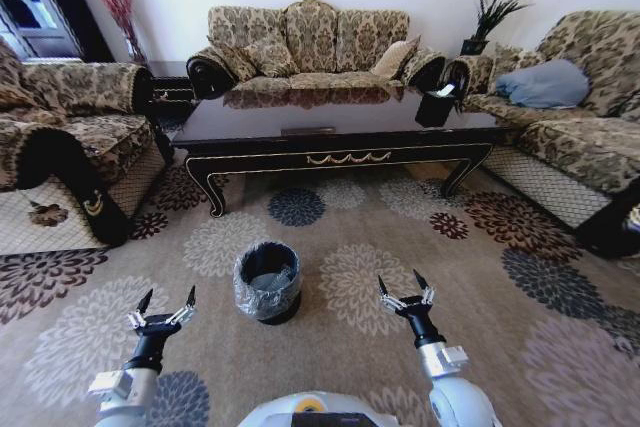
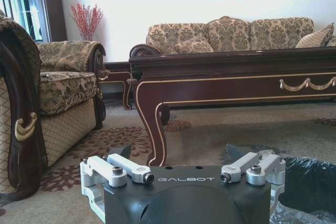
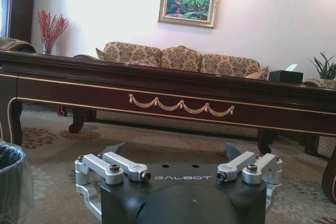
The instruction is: Move to the front of the table and pick up the trash from the floor, then place it into the trash bin.
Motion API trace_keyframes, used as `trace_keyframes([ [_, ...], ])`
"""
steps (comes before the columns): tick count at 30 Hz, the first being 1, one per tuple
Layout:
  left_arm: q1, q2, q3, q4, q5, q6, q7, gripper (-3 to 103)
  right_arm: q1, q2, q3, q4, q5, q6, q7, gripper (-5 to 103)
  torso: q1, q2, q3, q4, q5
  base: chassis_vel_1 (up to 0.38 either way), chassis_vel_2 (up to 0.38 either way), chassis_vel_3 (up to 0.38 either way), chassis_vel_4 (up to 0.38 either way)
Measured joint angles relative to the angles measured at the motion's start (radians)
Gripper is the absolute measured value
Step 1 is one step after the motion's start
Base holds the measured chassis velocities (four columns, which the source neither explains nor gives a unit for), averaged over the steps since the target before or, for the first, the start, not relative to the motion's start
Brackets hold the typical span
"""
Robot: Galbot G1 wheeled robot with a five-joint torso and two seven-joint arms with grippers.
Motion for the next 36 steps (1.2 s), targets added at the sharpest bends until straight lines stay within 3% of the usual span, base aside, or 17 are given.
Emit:
trace_keyframes([
  [21,-0.001,0.001,0.001,0.000,-0.002,0.003,-0.002,100,0.001,-0.001,0.000,0.001,0.001,0.000,0.000,100,0.000,0.000,0.000,-0.0001,0.0001,0.016,-0.022,-0.021,0.019],
  [36,-0.001,0.001,0.001,-0.001,-0.002,0.004,-0.003,100,0.001,-0.001,0.000,0.002,0.002,-0.001,0.001,100,0.000,0.000,0.000,0.0001,-0.0003,0.249,-0.245,-0.253,0.258],
])
